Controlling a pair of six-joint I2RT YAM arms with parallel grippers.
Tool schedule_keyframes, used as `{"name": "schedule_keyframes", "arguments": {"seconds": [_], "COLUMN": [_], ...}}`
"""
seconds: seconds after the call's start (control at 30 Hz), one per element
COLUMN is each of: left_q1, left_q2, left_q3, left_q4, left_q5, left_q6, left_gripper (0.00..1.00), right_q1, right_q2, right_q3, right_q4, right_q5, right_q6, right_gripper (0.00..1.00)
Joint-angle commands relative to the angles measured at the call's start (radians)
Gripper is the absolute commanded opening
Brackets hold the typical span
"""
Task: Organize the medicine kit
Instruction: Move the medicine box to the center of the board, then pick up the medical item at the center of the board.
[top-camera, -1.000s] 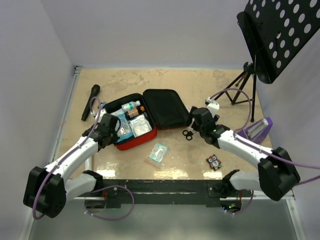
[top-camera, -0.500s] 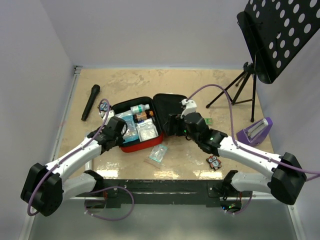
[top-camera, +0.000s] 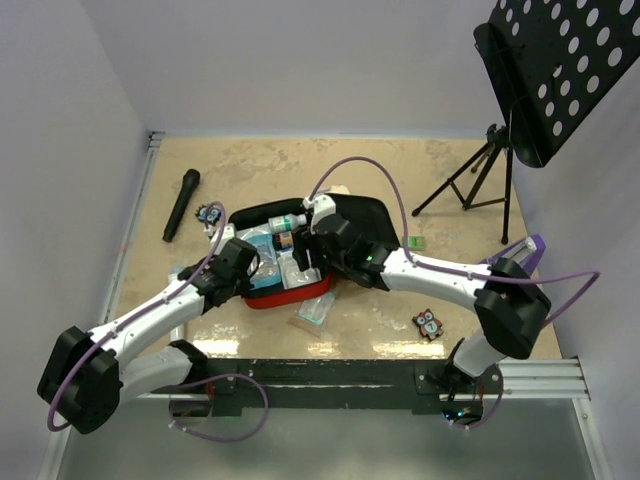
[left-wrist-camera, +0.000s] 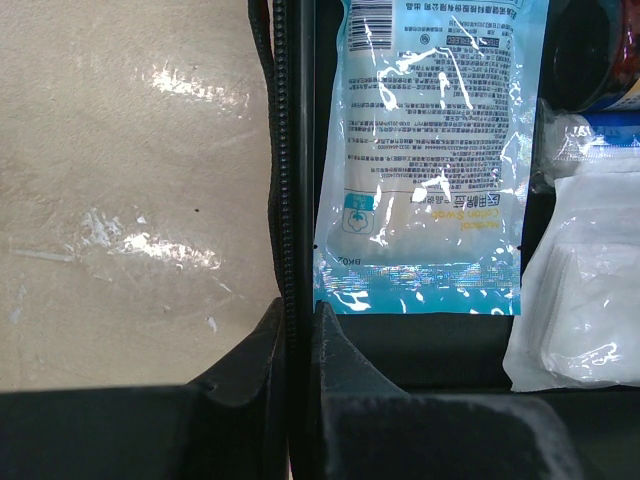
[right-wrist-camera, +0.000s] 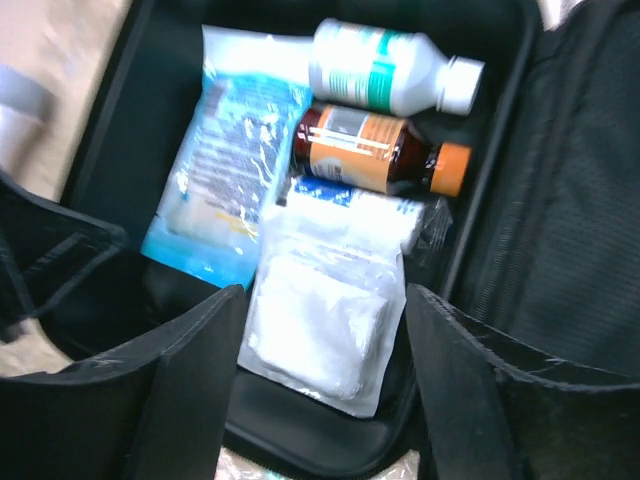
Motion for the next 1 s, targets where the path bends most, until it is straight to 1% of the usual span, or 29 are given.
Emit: {"name": "schedule_keyframes", "arguments": {"seconds": [0.0,0.07,0.13,0.2,0.27,0.3,0.33,0.43,0.53,0.57,0.6,0.7,0.73,0.8,0.97], "left_q1": [-0.019,-0.019,-0.019,-0.017,-0.017,-0.019,-0.019,-0.019,-0.016,-0.019,-0.016,-0.016,-0.011,-0.002,0.075], "left_q2": [-0.020,-0.025,-0.025,-0.025,-0.028,-0.035,-0.040,-0.062,-0.055,-0.046,-0.042,-0.040,-0.043,-0.051,-0.003], "left_q3": [-0.010,-0.011,-0.010,-0.004,0.010,0.021,0.036,0.074,0.119,0.137,0.151,0.193,0.205,0.226,0.272], "left_q4": [0.058,0.057,0.057,0.052,0.041,0.034,0.026,0.017,0.012,0.000,-0.009,-0.028,-0.029,-0.020,0.003], "left_q5": [0.063,0.063,0.062,0.059,0.053,0.048,0.036,0.017,0.010,0.003,-0.003,-0.020,-0.026,-0.047,-0.049], "left_q6": [-0.086,-0.088,-0.088,-0.088,-0.088,-0.088,-0.088,-0.072,-0.046,-0.046,-0.049,-0.039,-0.033,-0.008,0.047], "left_gripper": [0.00,0.00,0.00,0.00,0.00,0.02,0.07,0.20,0.29,0.39,0.47,0.60,0.62,0.63,0.61], "right_q1": [0.010,0.013,0.016,0.016,0.016,0.016,0.016,0.017,0.016,0.016,0.016,0.016,0.016,0.017,0.034], "right_q2": [0.055,0.076,0.098,0.110,0.089,0.065,0.049,0.012,-0.025,-0.040,-0.054,-0.100,-0.112,-0.143,-0.181], "right_q3": [0.067,0.079,0.091,0.105,0.098,0.093,0.093,0.114,0.131,0.133,0.131,0.127,0.119,0.090,-0.002], "right_q4": [-0.005,-0.008,-0.014,-0.025,-0.012,-0.003,-0.002,-0.020,-0.025,-0.050,-0.054,-0.067,-0.083,-0.098,-0.098], "right_q5": [-0.006,-0.002,0.006,0.032,0.041,0.043,0.046,0.047,0.040,0.035,0.034,0.032,0.033,0.033,0.012], "right_q6": [-0.056,-0.064,-0.072,-0.063,-0.052,-0.046,-0.040,-0.021,0.009,0.020,0.032,0.057,0.060,0.063,0.074], "right_gripper": [0.64,0.59,0.57,0.57,0.61,0.65,0.71,0.80,0.83,0.84,0.85,0.85,0.85,0.84,0.78]}}
